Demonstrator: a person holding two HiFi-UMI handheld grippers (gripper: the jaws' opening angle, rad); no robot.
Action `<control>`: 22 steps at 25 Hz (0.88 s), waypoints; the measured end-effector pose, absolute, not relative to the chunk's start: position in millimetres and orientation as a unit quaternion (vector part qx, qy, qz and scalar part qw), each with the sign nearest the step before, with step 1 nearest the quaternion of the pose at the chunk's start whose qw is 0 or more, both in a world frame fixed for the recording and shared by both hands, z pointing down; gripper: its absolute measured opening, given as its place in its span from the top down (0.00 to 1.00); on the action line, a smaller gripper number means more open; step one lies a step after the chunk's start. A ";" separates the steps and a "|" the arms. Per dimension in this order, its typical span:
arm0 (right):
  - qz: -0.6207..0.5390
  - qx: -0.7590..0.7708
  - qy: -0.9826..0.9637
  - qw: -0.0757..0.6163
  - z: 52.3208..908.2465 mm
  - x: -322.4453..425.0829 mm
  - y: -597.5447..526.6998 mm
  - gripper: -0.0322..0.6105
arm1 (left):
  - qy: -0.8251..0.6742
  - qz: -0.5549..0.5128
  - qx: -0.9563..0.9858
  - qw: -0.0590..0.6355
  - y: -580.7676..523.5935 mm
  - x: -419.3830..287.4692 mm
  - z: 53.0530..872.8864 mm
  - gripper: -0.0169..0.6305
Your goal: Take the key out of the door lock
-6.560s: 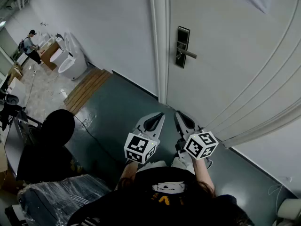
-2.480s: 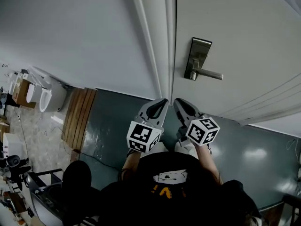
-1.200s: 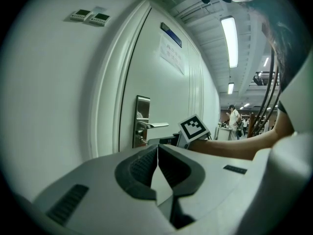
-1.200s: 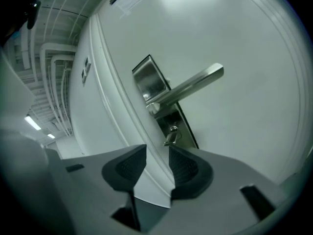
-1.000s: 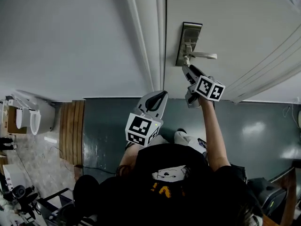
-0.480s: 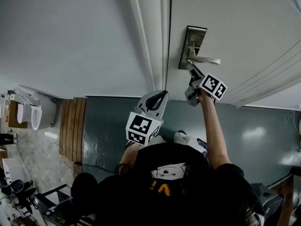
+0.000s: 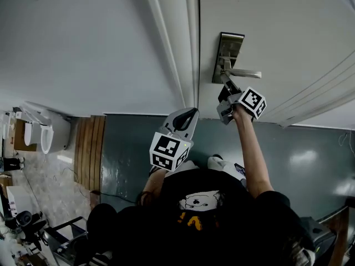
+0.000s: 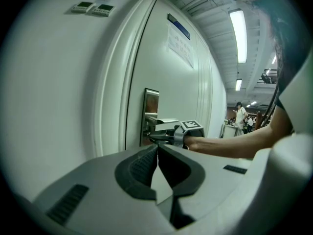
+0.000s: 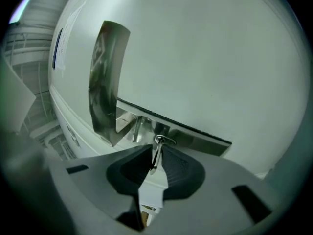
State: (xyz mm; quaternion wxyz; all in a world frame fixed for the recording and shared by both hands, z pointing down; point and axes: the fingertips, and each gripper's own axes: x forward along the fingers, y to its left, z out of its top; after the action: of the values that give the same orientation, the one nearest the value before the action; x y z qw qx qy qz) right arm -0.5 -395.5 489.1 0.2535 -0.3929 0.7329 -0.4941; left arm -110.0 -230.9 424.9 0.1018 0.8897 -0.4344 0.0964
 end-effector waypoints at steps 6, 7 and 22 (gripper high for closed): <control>-0.544 -0.377 0.693 0.285 494.5 2.2 -397.1 0.90 | -0.434 0.102 0.889 0.107 -235.1 -108.4 428.6 0.96; -0.548 -0.377 0.688 0.289 494.7 2.3 -396.6 0.90 | -0.434 0.102 0.889 0.107 -235.0 -108.2 429.1 0.96; -0.601 -0.351 0.614 0.372 497.8 4.6 -372.6 0.92 | -0.451 0.103 0.880 0.108 -230.8 -124.9 431.2 0.96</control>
State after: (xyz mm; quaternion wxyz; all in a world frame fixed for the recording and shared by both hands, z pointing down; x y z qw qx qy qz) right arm 4.6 -372.6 497.8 0.3724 -0.3509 0.6144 -0.6005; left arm -124.9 -230.8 431.2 0.1083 0.8801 -0.4507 0.1027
